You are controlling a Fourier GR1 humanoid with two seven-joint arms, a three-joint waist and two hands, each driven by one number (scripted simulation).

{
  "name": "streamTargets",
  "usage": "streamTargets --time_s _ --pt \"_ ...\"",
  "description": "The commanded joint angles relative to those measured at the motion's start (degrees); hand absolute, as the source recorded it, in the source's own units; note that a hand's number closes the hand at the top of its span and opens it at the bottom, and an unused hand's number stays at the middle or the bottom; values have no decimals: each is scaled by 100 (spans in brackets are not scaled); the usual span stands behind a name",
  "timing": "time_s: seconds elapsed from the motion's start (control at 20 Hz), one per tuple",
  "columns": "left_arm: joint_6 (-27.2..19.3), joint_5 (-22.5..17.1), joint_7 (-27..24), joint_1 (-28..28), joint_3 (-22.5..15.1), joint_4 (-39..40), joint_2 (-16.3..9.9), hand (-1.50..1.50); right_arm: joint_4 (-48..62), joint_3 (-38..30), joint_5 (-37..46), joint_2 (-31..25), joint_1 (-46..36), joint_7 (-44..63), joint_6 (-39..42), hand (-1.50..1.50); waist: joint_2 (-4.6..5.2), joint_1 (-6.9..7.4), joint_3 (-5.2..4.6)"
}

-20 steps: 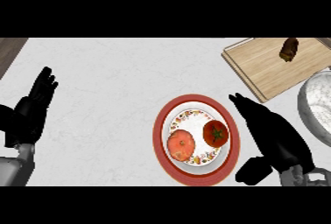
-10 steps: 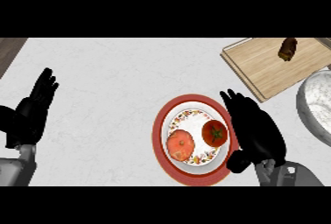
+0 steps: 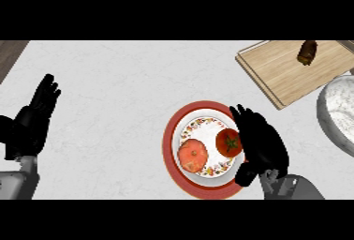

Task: Pick the tomato from the plate and place it in the bowl

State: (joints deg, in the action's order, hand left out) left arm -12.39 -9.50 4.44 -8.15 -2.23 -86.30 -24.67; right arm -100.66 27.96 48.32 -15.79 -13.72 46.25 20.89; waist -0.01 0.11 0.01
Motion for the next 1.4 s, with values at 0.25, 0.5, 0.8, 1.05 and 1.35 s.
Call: streamTargets --time_s 0.25,0.5,0.8,1.05,1.35 --pt "278 392 247 123 317 -386 264 0 530 -153 687 581 215 -418 -362 -150 -2 -3 0" --pt "620 350 303 37 668 -227 243 0 897 -347 925 619 243 -775 -407 -150 -1 -1 0" --pt "440 691 336 208 457 -534 585 0 1802 -839 622 962 -308 -1221 -370 150 2 23 1" --pt "818 480 224 162 835 -316 403 0 2267 -623 967 1275 -549 -1535 -747 150 4 36 1" --pt "796 781 205 -99 706 -29 754 0 2306 -778 1231 1170 -259 -1930 -1057 150 2 -5 -1"
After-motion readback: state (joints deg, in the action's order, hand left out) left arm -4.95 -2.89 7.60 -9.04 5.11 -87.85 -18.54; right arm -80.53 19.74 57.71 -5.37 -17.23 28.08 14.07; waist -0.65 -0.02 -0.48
